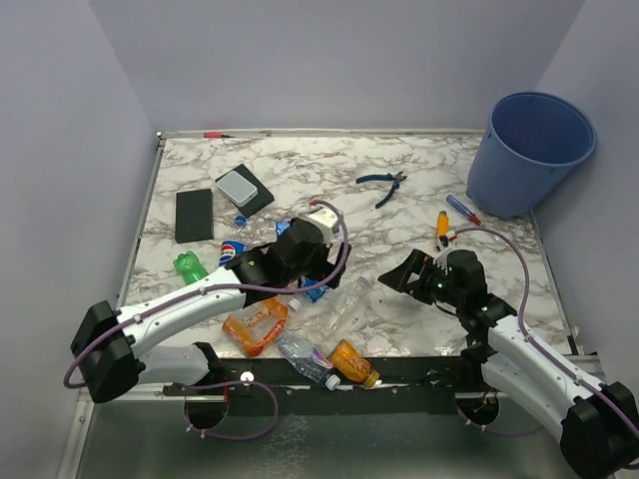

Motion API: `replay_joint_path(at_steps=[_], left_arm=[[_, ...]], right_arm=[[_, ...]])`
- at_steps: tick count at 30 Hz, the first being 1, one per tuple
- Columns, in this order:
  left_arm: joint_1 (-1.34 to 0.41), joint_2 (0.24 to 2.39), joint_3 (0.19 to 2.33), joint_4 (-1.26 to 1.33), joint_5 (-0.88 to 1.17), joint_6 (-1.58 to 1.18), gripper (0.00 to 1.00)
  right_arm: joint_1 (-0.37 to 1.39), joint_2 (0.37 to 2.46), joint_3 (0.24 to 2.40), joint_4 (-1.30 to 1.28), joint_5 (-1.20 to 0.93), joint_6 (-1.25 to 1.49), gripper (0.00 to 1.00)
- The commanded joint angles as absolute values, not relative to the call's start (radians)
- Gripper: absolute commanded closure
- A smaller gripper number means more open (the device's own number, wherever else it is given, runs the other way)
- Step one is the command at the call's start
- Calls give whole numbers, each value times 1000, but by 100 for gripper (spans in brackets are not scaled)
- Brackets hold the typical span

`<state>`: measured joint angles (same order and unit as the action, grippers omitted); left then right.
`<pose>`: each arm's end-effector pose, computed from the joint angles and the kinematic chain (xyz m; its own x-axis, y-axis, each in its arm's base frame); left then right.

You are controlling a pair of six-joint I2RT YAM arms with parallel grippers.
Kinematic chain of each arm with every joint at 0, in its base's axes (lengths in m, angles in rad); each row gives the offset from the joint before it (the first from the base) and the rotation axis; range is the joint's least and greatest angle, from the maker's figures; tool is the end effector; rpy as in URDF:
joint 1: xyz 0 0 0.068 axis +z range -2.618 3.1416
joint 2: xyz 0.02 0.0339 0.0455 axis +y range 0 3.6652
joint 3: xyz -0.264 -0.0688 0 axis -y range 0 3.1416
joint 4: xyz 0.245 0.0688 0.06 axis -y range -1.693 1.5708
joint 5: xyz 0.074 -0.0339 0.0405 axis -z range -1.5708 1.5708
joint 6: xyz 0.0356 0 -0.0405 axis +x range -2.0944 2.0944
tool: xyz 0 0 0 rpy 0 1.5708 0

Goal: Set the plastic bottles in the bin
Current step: Pick up the plastic bottle at the center of the board.

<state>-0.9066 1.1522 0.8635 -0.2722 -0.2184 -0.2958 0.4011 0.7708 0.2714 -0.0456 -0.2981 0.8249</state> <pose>0.1643 -0.1974 0.2846 -0.5048 0.1831 -0.8436 0.5316 0.8359 -0.1366 0.1495 0.0748 0.1768 -0.7678 0.4370 -0.4685 -0.0596 0.6793 0.7314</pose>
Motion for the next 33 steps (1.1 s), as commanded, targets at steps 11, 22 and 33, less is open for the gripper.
replay_joint_path(at_steps=[11, 22, 33], left_arm=[[-1125, 1437, 1003, -497, -121, -243, 5], [-1144, 1515, 967, -469, -135, -265, 14], [-1144, 1574, 944, -431, -177, -271, 36]], right_arm=[[405, 577, 353, -214, -121, 814, 3], [406, 563, 372, -254, -114, 824, 3], [406, 529, 419, -317, -81, 801, 3]])
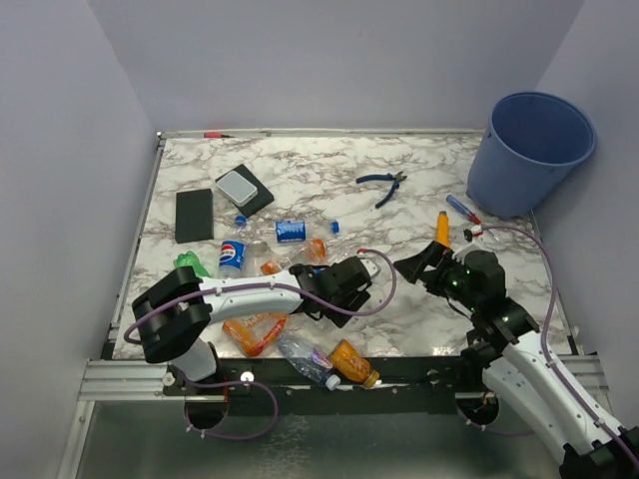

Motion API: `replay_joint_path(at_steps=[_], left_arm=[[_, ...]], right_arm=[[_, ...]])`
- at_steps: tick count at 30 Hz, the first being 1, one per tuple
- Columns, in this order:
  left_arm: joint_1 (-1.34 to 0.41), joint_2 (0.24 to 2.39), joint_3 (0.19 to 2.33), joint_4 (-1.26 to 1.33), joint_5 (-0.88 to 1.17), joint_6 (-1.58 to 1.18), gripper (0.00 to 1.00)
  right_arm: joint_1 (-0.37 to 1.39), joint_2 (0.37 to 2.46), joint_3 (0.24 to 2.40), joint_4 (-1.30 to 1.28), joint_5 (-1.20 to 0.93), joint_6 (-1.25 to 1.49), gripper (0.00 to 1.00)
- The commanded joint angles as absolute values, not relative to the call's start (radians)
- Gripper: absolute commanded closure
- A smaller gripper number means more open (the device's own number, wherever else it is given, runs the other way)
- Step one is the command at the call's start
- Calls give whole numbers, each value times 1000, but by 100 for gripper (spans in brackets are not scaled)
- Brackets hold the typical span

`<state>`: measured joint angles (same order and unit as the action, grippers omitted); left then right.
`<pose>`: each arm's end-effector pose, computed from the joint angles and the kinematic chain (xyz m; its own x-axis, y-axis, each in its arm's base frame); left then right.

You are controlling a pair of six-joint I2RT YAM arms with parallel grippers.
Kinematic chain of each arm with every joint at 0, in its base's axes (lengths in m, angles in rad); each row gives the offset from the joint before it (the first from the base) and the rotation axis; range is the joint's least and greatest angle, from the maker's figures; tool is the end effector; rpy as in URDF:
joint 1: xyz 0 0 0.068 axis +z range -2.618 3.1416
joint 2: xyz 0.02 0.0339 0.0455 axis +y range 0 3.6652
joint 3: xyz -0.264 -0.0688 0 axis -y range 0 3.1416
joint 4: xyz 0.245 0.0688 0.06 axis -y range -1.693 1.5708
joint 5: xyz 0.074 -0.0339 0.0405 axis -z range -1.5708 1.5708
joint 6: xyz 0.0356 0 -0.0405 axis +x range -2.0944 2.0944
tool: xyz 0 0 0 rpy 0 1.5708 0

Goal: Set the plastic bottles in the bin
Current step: Pick up the plastic bottle at the center of the board.

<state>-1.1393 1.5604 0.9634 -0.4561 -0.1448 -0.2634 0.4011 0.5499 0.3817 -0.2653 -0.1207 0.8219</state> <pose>0.1333 -0.2773 0.1945 -0.5771 0.6375 -0.5105 0.7444 0.6677 -0.0078 0.1325 0.0608 0.2237 -0.6209 0.5265 -0.5808 -0.0491 0.7133 0.6991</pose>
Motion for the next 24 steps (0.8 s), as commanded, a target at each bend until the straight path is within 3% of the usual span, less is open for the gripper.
replay_joint_path(at_steps=[1, 10, 17, 20, 24], left_arm=[[-1144, 1571, 942, -426, -185, -273, 40], [-1144, 1493, 947, -397, -245, -257, 62], [-1139, 1321, 992, -349, -222, -214, 68], [-1088, 1192, 974, -236, -109, -193, 68], [-933, 1036, 922, -41, 194, -195, 66]], right_arm=[[406, 525, 423, -323, -77, 799, 3], [405, 516, 495, -364, -51, 760, 3], [406, 533, 653, -382, -93, 646, 2], [406, 536, 719, -351, -170, 576, 2], [406, 527, 772, -241, -297, 552, 1]])
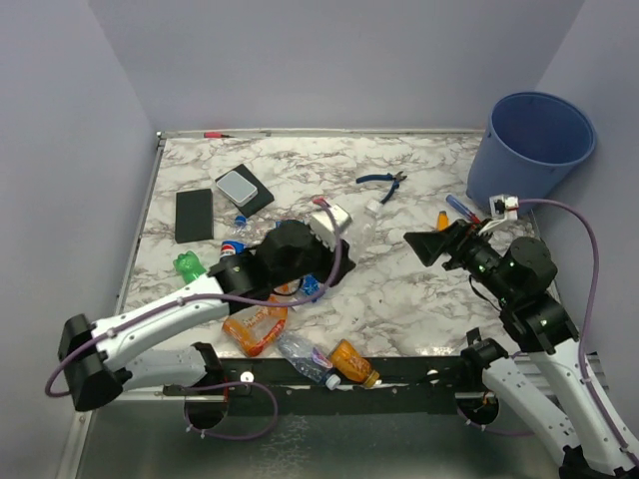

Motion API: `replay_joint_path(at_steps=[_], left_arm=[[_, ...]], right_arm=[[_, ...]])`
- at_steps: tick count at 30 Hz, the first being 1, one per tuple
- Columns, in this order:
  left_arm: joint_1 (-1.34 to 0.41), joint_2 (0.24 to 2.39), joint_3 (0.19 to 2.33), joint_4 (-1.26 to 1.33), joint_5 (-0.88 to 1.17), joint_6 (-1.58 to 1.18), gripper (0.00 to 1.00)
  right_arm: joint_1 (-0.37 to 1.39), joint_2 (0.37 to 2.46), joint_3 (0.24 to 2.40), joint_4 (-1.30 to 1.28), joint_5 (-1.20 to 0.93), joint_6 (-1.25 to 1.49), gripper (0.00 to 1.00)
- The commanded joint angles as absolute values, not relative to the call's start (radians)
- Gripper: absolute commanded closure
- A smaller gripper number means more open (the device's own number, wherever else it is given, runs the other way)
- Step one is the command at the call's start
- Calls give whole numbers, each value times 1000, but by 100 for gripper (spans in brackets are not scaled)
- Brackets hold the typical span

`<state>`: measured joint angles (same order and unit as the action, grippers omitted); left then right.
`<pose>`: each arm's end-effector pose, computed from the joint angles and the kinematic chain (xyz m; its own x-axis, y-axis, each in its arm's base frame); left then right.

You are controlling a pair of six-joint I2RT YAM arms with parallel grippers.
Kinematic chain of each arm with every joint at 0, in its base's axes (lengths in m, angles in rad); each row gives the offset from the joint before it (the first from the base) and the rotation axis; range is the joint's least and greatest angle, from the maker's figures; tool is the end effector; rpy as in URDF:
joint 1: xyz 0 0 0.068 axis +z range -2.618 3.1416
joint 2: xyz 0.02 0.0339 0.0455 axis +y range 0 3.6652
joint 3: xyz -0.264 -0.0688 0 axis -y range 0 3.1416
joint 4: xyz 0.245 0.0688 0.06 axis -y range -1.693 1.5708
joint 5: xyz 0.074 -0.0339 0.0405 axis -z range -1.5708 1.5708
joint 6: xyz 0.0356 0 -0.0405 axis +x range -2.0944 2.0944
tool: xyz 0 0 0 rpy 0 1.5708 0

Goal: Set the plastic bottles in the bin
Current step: Pick up the plastic bottle at the center of the board.

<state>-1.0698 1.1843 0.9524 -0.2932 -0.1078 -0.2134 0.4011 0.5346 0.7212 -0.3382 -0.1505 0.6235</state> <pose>0.1318 -0.2327 0.3053 -0.4105 0.3113 -0.8571 0.7575 0.6396 -0.1305 0.1180 0.0558 0.3359 -0.4179 0.4498 -0.7893 -0.3430 0.7264 0.5956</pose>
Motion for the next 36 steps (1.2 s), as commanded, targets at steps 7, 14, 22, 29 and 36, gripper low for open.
replay_joint_path(at_steps=[7, 14, 22, 29, 36], left_arm=[[-798, 967, 743, 311, 532, -263, 69], [-790, 850, 480, 678, 479, -299, 74], [-790, 847, 468, 675, 470, -301, 76], [-790, 856, 467, 671, 463, -303, 76], [-790, 851, 460, 667, 466, -302, 76]], right_arm=[[406, 547, 774, 110, -482, 653, 0], [406, 744, 943, 52, -576, 603, 2], [433, 843, 954, 100, -613, 633, 5], [588, 920, 1026, 53, -490, 576, 5], [700, 1001, 1075, -17, -325, 519, 16]])
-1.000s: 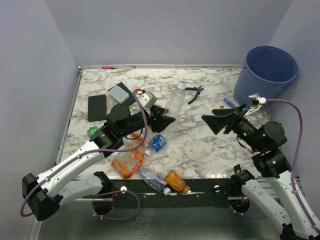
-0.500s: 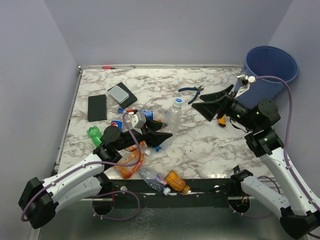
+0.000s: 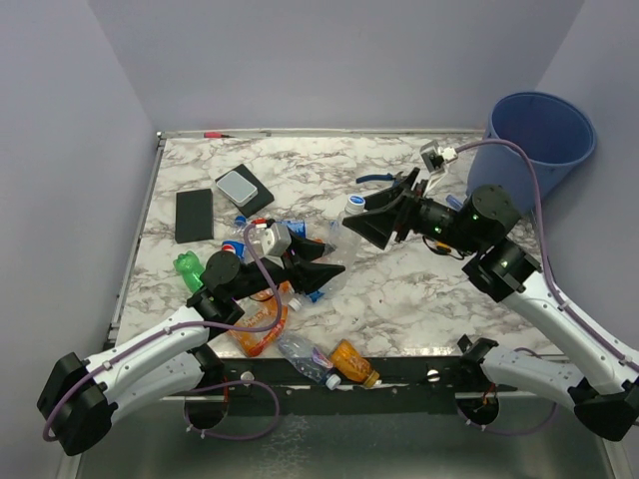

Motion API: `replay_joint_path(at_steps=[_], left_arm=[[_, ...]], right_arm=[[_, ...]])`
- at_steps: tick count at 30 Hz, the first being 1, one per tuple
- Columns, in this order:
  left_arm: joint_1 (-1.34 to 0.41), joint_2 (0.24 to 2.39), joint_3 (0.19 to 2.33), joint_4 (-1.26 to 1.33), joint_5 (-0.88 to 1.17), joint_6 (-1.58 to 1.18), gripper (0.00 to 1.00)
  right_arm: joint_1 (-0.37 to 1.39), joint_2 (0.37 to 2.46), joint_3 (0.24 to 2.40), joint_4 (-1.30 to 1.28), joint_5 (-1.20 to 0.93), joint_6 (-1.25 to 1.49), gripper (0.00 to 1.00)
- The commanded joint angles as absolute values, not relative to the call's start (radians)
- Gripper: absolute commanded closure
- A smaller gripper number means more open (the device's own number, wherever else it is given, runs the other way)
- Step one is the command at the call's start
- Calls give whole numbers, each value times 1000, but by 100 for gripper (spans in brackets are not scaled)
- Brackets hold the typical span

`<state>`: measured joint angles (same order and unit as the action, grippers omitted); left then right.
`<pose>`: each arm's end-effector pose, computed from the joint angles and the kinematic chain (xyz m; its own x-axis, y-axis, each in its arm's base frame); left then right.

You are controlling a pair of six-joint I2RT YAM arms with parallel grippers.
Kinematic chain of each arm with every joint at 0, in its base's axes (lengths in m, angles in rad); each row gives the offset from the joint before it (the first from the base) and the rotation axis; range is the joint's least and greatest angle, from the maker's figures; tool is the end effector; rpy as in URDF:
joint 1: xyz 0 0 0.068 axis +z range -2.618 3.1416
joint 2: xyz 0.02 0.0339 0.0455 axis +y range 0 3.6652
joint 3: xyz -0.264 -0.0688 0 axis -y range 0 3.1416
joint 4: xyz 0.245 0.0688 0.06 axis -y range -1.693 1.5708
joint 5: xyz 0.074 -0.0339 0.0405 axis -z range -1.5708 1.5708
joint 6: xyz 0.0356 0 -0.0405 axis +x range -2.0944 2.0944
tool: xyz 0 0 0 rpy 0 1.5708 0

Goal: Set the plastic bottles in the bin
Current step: Pick up the plastic bottle at the center of the board.

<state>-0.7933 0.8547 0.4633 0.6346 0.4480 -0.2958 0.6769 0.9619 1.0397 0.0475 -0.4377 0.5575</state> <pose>0.1286 -0.1527 0.3002 -0.1116 -0.2611 -0.9588 0.9458 0.2682 -0.1831 0.1574 0.1458 0.4222 -0.3909 0.3006 -0.8700 -0.8111 0.3342 0.4800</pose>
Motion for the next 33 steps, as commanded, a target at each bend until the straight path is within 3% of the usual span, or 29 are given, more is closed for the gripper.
replay_joint_path(at_steps=[1, 5, 13, 15, 16, 17, 22, 23, 33], left_arm=[[-790, 851, 460, 667, 466, -302, 76], [-790, 848, 457, 667, 464, -302, 76], [-790, 847, 457, 667, 465, -302, 75], [-790, 844, 455, 667, 459, -302, 71], [-791, 843, 454, 666, 454, -304, 67], [-790, 840, 453, 665, 447, -304, 60], [-791, 824, 448, 652, 392, -304, 5], [-791, 816, 446, 651, 357, -305, 1], [-791, 690, 425, 574, -35, -222, 1]], right_arm=[[701, 1016, 1078, -23, -321, 523, 19], [704, 1041, 1084, -34, -303, 531, 31], [703, 1035, 1075, -40, -281, 528, 66], [704, 1033, 1065, -18, -304, 535, 80], [704, 1031, 1061, -10, -316, 540, 93], [703, 1032, 1063, -10, -319, 544, 99], [703, 1008, 1072, -33, -313, 529, 100], [704, 995, 1077, -43, -287, 517, 100], [704, 987, 1527, -402, 266, 153, 100]])
